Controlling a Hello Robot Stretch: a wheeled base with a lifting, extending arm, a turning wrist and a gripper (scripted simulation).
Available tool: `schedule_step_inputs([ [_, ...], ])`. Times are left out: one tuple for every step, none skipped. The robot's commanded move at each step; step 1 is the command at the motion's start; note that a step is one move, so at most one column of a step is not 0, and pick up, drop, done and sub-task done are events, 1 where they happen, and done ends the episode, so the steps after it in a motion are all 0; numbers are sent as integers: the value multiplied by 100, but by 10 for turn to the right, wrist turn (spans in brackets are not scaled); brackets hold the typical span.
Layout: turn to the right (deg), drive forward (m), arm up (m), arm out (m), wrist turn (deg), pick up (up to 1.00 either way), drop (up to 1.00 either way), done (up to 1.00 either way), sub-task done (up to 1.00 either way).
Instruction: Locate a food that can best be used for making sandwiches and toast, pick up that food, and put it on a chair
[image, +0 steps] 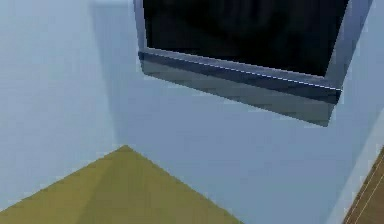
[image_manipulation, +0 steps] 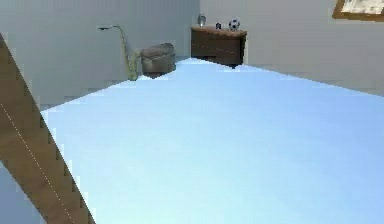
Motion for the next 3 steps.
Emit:
schedule_step_inputs([
  [-360, 0, 0, 0, 0, 0, 0, 0, 0],
  [0, 45, 0, 0, 0, 0, 0, 0, 0],
  [-150, 0, 0, 0, 0, 0, 0, 0, 0],
])
